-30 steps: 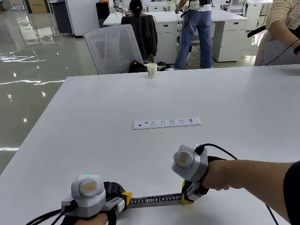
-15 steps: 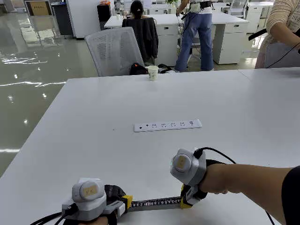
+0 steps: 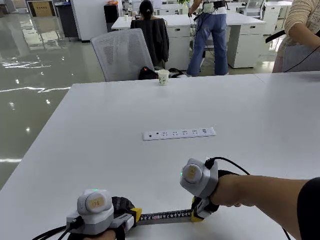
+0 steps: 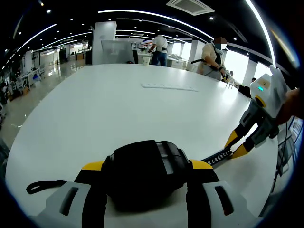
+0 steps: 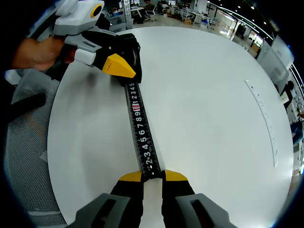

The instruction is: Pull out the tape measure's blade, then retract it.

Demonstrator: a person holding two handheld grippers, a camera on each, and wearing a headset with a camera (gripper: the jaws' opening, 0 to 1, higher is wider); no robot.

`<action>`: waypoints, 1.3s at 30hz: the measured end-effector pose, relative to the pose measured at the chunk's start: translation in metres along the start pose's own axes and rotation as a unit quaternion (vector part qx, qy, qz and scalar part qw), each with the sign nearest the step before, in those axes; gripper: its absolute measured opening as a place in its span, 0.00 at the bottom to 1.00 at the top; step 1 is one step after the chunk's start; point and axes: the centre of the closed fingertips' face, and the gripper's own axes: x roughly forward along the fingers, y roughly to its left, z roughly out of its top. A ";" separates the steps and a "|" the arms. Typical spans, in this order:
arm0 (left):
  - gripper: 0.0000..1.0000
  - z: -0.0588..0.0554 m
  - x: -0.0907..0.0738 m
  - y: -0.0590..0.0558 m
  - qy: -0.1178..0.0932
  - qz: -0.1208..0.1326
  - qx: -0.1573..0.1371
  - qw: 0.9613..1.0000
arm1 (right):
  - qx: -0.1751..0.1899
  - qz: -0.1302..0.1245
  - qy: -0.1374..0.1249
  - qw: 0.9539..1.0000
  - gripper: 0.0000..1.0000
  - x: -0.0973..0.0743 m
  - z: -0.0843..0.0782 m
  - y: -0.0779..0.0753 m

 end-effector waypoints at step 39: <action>0.63 0.000 0.000 0.000 0.002 0.000 -0.001 1.000 | 0.001 -0.005 0.004 1.000 0.11 0.003 0.010 0.003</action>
